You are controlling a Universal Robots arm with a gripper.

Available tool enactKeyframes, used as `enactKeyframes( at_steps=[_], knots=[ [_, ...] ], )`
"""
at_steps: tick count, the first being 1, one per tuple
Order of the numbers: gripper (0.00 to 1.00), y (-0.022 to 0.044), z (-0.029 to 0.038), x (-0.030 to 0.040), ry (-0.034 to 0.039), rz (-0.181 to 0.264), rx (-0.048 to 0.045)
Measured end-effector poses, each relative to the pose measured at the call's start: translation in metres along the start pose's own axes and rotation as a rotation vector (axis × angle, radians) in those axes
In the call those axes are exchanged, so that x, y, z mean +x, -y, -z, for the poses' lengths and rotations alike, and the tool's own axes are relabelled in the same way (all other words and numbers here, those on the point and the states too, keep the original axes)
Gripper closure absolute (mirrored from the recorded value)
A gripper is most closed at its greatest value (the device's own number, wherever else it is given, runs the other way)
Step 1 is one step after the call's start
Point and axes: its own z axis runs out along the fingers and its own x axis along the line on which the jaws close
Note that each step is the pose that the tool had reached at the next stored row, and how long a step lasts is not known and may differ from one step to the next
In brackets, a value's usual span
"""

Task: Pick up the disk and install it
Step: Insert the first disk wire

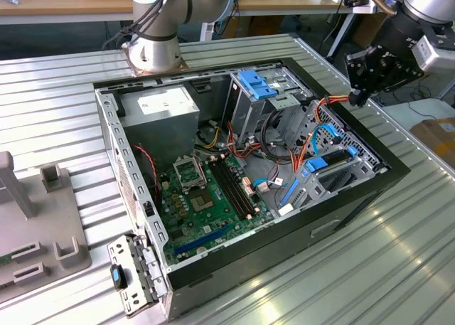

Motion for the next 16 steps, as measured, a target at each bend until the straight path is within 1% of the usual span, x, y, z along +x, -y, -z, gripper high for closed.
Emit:
enactKeyframes(
  at_steps=[16],
  knots=[
    [0.83,-0.0001,0.0001,-0.0003,-0.0008,-0.004,-0.0003]
  ],
)
